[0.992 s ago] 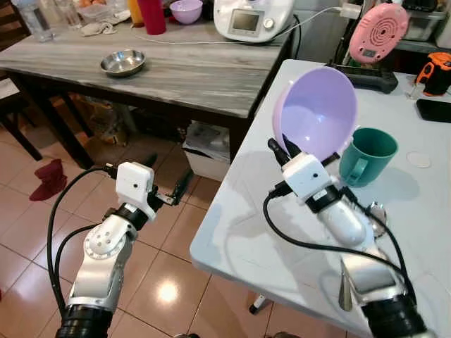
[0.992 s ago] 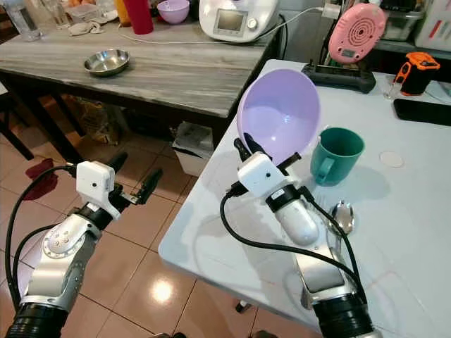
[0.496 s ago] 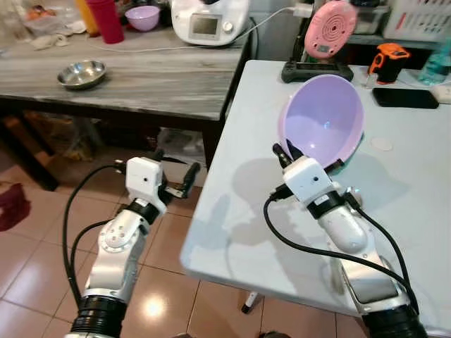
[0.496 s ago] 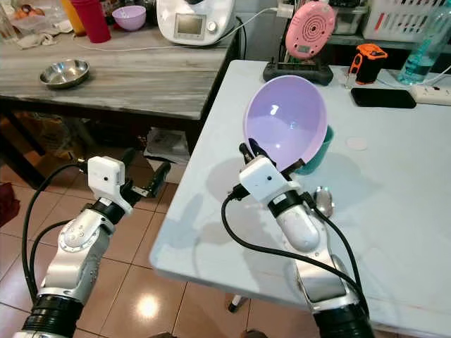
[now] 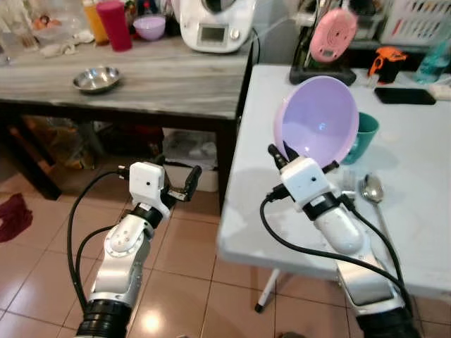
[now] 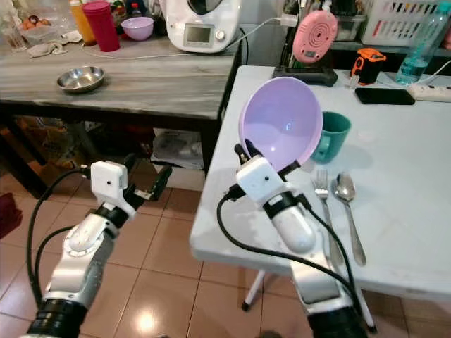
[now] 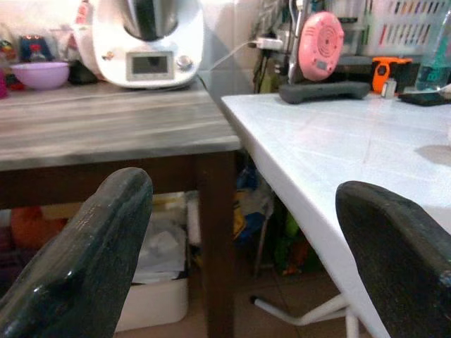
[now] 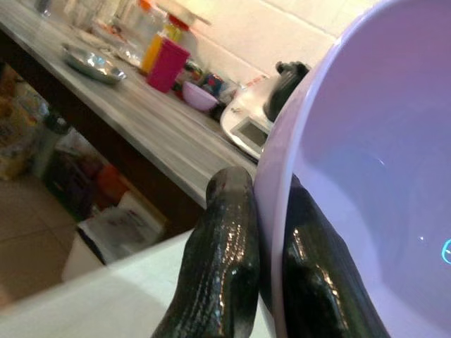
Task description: Setting the table
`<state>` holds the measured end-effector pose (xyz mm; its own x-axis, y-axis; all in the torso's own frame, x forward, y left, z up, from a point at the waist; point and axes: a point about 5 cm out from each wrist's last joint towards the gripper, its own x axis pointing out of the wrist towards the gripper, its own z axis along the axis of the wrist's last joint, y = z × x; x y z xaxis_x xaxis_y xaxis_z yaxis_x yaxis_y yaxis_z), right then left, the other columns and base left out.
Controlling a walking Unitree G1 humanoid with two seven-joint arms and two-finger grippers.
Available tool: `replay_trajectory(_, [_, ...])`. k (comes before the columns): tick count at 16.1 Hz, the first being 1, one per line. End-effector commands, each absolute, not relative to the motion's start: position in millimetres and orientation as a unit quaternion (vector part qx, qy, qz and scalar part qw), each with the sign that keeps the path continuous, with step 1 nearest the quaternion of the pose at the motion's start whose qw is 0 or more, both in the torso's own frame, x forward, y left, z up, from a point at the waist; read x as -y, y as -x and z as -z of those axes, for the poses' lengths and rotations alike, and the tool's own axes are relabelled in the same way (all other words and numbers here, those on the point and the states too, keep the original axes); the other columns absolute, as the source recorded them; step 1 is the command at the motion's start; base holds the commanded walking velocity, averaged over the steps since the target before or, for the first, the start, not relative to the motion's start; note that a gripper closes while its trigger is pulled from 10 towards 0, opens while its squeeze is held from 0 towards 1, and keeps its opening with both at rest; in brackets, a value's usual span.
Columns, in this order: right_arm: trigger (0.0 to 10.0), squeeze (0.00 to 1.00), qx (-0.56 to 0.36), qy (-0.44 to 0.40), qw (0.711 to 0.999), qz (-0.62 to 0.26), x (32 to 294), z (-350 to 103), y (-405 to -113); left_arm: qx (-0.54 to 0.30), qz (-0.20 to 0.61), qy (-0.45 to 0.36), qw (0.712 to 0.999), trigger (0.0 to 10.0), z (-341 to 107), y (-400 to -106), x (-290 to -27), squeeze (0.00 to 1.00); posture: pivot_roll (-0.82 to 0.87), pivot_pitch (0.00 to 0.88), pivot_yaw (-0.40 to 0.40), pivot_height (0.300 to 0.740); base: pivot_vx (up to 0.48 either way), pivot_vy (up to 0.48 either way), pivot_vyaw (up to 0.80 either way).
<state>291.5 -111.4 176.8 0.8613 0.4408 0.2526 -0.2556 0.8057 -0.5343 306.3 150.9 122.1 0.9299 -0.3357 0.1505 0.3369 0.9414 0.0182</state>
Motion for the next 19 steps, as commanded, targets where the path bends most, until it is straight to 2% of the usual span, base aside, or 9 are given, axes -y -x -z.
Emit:
replay_trajectory(1, [10.0, 0.0, 0.196, 0.248, 0.93, -0.187, 109.7, -182.5, -291.2, 0.077, 0.17, 0.001, 0.982, 10.0, -123.2, -307.9, -151.3, 0.0, -0.22, 0.072, 0.069, 0.74, 0.0, 0.416, -0.52])
replay_trajectory(12, [10.0, 0.0, 0.192, 0.238, 0.932, -0.193, 105.2, -179.1, -291.9, 0.075, 0.173, 0.006, 0.982, 10.0, -120.4, -310.3, -146.2, 0.0, -0.21, 0.061, 0.069, 0.74, 0.0, 0.422, -0.55])
replay_trajectory(19, [10.0, 0.0, 0.195, 0.241, 0.93, -0.198, 102.4, -177.9, -291.3, 0.077, 0.173, 0.007, 0.982, 10.0, -120.1, -310.5, -144.9, 0.0, -0.21, 0.063, 0.071, 0.74, 0.0, 0.443, 0.0])
